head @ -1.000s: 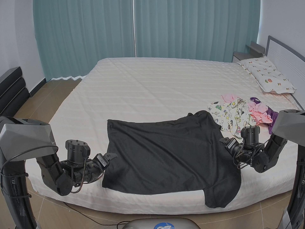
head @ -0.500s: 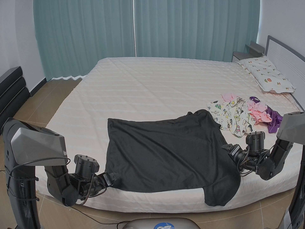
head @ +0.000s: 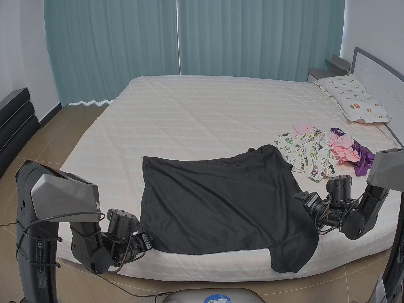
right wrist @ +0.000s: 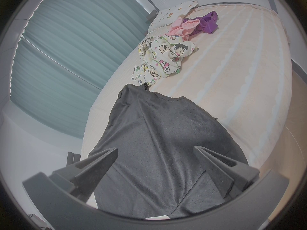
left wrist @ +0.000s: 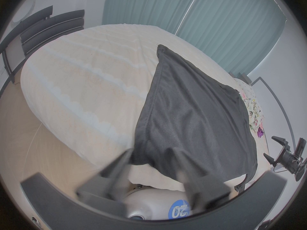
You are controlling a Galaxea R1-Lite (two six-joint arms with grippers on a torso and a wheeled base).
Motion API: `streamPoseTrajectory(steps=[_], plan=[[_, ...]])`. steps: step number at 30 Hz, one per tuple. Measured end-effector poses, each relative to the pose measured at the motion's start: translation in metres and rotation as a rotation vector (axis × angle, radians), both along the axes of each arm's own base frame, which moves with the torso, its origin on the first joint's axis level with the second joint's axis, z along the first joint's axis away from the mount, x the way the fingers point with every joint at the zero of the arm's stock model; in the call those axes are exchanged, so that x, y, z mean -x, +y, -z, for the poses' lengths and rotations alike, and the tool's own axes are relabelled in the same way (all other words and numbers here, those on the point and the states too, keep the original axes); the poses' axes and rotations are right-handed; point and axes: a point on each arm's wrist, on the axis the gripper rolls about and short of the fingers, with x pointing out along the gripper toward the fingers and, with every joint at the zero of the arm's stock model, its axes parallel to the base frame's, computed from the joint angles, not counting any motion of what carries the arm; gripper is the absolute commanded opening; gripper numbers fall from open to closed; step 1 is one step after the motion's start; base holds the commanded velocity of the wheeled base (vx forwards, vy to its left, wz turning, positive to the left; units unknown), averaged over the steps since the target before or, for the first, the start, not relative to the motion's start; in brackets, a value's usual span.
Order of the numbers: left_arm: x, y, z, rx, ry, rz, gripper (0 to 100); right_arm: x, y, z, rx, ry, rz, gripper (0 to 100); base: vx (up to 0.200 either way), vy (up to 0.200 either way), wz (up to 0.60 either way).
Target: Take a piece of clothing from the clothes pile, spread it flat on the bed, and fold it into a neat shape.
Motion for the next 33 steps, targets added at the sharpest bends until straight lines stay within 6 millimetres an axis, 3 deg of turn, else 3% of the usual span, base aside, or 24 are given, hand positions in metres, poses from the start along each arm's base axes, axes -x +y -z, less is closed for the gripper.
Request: streamPoseTrajectory(steps=[16,24,33], plan=[[0.02,0.031,-0.008,-0.034,0.052,-0.078,0,0.015,-0.013,0.006,0.133,0.057,-0.055,100,0.0,0.0,0.0],[0.021,0.041,-0.01,-0.032,0.059,-0.109,0,0.036,-0.025,0.018,0.223,0.142,-0.167,100,0.0,0.0,0.0],[0.017,0.049,-0.011,0.022,0.06,-0.112,0,0.046,-0.032,0.032,0.255,0.208,-0.249,100,0.0,0.0,0.0]])
